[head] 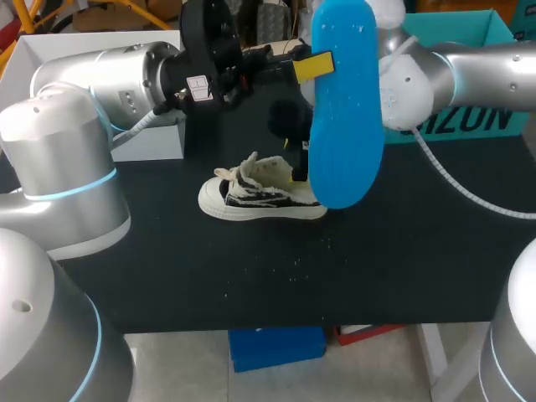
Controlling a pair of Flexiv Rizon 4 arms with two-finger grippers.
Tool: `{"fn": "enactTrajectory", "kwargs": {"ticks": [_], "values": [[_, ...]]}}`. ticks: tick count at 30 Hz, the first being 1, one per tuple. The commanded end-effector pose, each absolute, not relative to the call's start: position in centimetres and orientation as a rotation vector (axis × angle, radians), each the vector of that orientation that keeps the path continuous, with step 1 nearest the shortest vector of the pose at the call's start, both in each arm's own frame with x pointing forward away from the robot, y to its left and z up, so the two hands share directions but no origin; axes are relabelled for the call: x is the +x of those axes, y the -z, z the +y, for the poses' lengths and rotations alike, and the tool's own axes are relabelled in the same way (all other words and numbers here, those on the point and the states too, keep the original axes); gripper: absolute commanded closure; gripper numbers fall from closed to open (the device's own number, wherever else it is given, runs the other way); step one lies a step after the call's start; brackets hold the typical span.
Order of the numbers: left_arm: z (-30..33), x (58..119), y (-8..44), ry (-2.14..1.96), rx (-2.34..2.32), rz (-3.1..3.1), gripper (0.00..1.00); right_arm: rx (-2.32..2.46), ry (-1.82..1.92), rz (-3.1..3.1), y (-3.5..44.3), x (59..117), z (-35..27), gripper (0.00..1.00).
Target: Take the shoe out of the shoebox, open the shoe tongue, remove and reinsert the insole, then place the shoe into the shoebox
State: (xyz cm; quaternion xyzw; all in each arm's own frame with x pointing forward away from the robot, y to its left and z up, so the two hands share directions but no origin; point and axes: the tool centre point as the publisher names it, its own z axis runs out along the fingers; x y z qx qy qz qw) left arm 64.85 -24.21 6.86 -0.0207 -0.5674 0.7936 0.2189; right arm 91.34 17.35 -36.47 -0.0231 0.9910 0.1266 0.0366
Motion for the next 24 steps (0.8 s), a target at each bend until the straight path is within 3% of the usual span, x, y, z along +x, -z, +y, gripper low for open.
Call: {"fn": "enactTrajectory", "kwargs": {"ticks": [1,9,16,18,19,20,21,22,24], "values": [[-24.4,64.8,-6.8,-2.199,-0.057,-1.57,1.0,-0.073,0.113,3.076,37.2,92.3,19.4,0.1],[-24.4,64.8,-6.8,-2.199,-0.057,-1.57,1.0,-0.098,0.16,3.092,38.5,92.4,21.1,0.03],[-24.4,64.8,-6.8,-2.199,-0.057,-1.57,1.0,-0.083,0.195,3.095,40.0,92.0,21.1,0.14],[-24.4,64.8,-6.8,-2.199,-0.057,-1.57,1.0,-0.066,0.187,3.097,40.4,91.9,21.1,0.27],[-24.4,64.8,-6.8,-2.199,-0.057,-1.57,1.0,-0.06,0.184,3.097,40.6,91.9,21.0,0.5],[-24.4,64.8,-6.8,-2.199,-0.057,-1.57,1.0,-0.047,0.165,3.099,40.7,91.9,20.9,0.54],[-24.4,64.8,-6.8,-2.199,-0.057,-1.57,1.0,-0.033,0.138,3.106,40.9,91.8,20.9,0.66],[-24.4,64.8,-6.8,-2.199,-0.057,-1.57,1.0,-0.022,0.109,3.108,41.2,91.7,20.8,0.95],[-24.4,64.8,-6.8,-2.199,-0.057,-1.57,1.0,-0.046,0.008,3.128,41.6,91.6,20.6,1.0]]}}
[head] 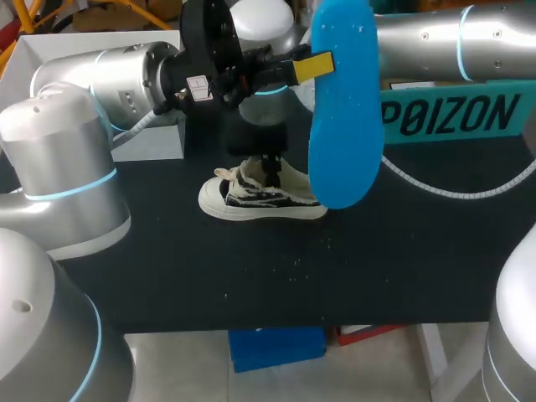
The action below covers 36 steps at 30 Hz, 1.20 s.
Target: Take the shoe out of the shoebox, open the shoe tongue, remove and reinsert the insole, then place the shoe into the shoebox
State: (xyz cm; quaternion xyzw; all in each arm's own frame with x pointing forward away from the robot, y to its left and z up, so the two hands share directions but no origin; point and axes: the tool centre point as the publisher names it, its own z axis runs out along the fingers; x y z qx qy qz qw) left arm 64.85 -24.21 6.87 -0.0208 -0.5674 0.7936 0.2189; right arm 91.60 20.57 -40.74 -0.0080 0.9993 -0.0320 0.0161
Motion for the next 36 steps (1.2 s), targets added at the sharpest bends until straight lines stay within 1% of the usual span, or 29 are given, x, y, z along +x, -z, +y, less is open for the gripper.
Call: {"fn": "enactTrajectory", "kwargs": {"ticks": [1,22,23,25,30,33,36], "values": [[-24.4,64.8,-6.8,-2.199,-0.057,-1.57,1.0,-0.046,0.008,3.128,41.6,91.6,20.6,1.0],[-24.4,64.8,-6.8,-2.199,-0.057,-1.57,1.0,-0.046,0.008,3.128,41.6,91.6,20.6,1.0],[-24.4,64.8,-6.8,-2.199,-0.057,-1.57,1.0,0.012,0.004,3.109,41.3,91.6,20.5,1.0],[-24.4,64.8,-6.8,-2.199,-0.057,-1.57,1.0,0.175,-0.049,3.059,39.3,91.8,20.3,1.0],[-24.4,64.8,-6.8,-2.199,-0.057,-1.57,1.0,0.661,-0.174,2.955,32.8,92.1,16.9,1.0],[-24.4,64.8,-6.8,-2.199,-0.057,-1.57,1.0,0.948,-0.129,2.859,30.6,92.3,14.9,1.0],[-24.4,64.8,-6.8,-2.199,-0.057,-1.57,1.0,1.245,-0.066,2.723,29.3,92.5,13.7,1.0]]}}
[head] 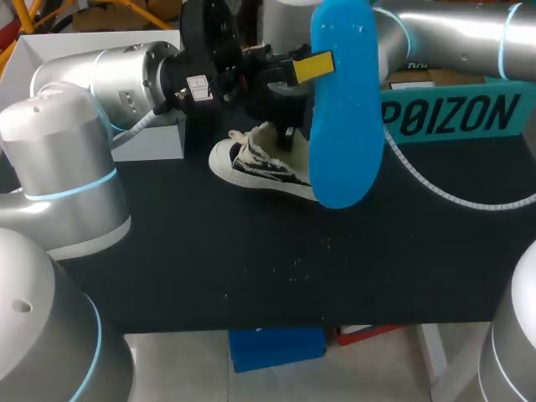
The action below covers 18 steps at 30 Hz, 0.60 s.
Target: Take the shoe out of the shoebox, open the shoe tongue, remove and reinsert the insole, then place the shoe into the shoebox
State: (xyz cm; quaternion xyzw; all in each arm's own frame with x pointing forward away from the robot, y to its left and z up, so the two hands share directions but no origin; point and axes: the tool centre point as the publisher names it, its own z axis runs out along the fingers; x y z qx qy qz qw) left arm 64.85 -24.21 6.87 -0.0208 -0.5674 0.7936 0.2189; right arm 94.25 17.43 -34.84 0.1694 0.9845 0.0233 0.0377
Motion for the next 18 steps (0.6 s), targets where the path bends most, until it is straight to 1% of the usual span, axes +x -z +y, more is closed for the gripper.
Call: {"fn": "enactTrajectory", "kwargs": {"ticks": [1,5,9,18], "values": [[-24.4,64.8,-6.8,-2.199,-0.057,-1.57,1.0,1.355,-0.046,2.675,29.0,92.6,13.5,1.0],[-24.4,64.8,-6.8,-2.199,-0.057,-1.57,1.0,1.603,0.035,2.512,28.6,92.9,13.2,1.0],[-24.4,64.8,-6.8,-2.199,-0.057,-1.57,1.0,1.758,0.19,2.367,29.9,93.8,12.8,1.0],[-24.4,64.8,-6.8,-2.199,-0.057,-1.57,1.0,1.906,0.401,2.164,32.7,94.9,11.8,1.0]]}}
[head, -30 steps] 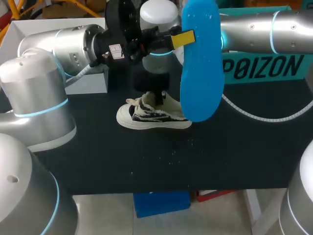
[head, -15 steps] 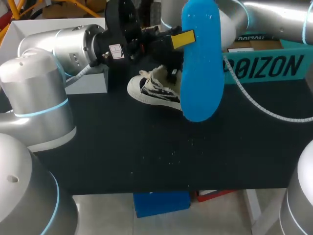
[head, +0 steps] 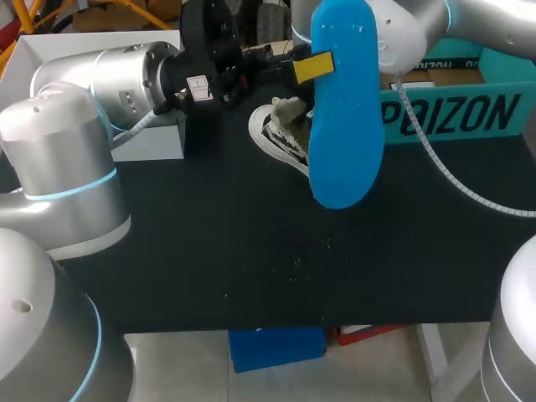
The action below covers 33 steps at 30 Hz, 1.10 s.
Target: Take the shoe out of the shoebox, open the shoe tongue, remove and reinsert the insole, then place the shoe into the shoebox
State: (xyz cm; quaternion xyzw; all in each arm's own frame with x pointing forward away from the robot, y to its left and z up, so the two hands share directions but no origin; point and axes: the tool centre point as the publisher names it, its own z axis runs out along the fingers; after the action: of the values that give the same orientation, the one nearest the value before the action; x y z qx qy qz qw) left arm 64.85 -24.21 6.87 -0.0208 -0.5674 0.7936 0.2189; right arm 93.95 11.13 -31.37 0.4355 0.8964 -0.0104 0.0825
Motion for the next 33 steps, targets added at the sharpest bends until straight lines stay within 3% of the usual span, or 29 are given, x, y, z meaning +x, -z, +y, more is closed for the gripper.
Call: {"fn": "enactTrajectory", "kwargs": {"ticks": [1,33], "values": [[-24.4,64.8,-6.8,-2.199,-0.057,-1.57,1.0,1.914,0.414,2.149,32.9,94.9,11.7,1.0],[-24.4,64.8,-6.8,-2.199,-0.057,-1.57,1.0,2.238,0.284,2.049,37.6,92.9,14.6,1.0]]}}
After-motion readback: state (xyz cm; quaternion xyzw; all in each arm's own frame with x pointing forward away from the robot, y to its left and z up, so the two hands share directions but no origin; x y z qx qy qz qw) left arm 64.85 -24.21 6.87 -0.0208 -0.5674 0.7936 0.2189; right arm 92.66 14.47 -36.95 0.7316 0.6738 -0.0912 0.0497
